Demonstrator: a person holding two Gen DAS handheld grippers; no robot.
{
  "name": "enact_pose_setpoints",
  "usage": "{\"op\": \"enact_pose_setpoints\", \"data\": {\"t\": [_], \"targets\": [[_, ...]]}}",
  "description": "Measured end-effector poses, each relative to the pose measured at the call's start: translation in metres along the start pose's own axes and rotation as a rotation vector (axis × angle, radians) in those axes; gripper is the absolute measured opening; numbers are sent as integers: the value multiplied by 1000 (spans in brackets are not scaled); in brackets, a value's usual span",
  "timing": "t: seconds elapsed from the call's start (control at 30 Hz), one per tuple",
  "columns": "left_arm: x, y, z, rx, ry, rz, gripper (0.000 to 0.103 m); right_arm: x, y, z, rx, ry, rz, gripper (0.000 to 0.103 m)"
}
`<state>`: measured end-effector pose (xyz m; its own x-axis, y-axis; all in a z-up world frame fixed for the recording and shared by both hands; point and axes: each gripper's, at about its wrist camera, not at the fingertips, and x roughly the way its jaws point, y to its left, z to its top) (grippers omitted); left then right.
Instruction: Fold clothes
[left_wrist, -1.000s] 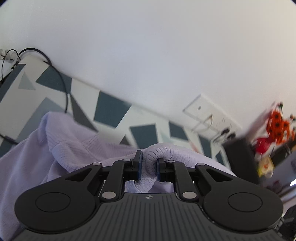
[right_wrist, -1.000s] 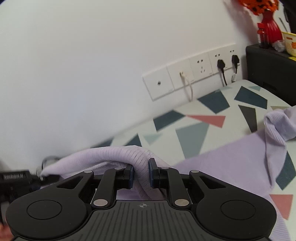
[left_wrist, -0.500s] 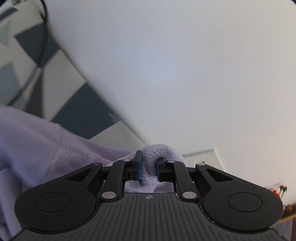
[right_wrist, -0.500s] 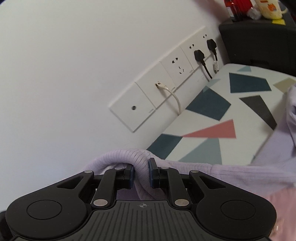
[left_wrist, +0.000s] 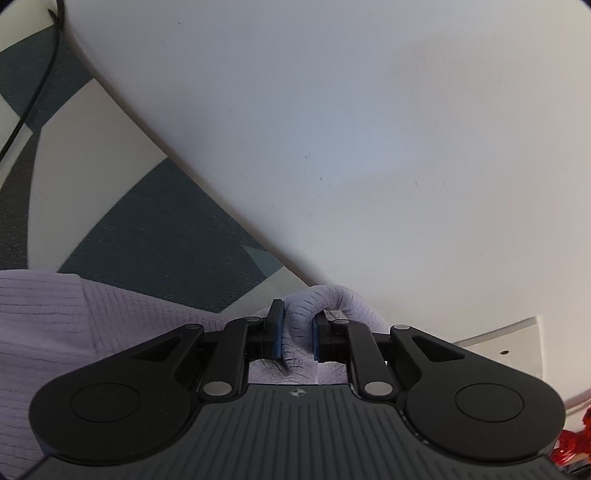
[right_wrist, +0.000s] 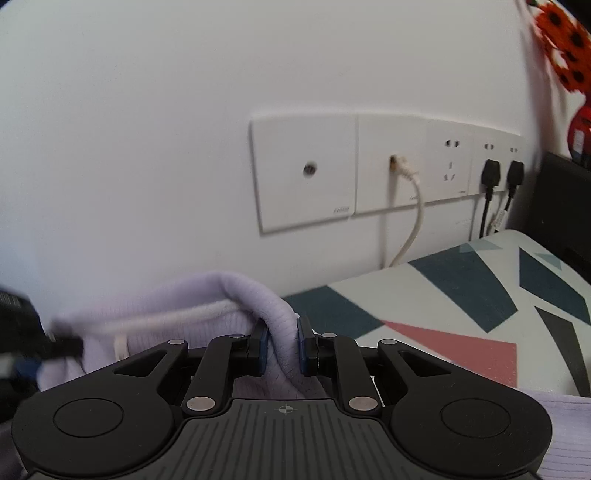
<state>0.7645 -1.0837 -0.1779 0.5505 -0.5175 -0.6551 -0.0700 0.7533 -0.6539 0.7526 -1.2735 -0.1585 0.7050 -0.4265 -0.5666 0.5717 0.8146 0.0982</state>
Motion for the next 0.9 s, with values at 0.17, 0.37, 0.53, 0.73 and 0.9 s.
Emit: {"op": "enact_pose_setpoints", "data": {"t": [0.17, 0.37, 0.53, 0.73, 0.9], "targets": [[2, -3, -9, 21, -32, 6, 15, 12, 7, -14, -79, -12, 0, 15], [-7, -6, -2, 81, 49, -36, 36, 11, 7, -9, -130, 24, 57, 36], [-63, -11, 10, 145, 63, -178, 89, -30, -2, 12, -141, -32, 183, 71], [-142, -6, 12, 262, 39, -297, 90, -82, -24, 31, -42, -80, 277, 77], [-188, 47, 8, 462, -52, -96, 90, -117, -62, 22, 90, -22, 337, 77]]}}
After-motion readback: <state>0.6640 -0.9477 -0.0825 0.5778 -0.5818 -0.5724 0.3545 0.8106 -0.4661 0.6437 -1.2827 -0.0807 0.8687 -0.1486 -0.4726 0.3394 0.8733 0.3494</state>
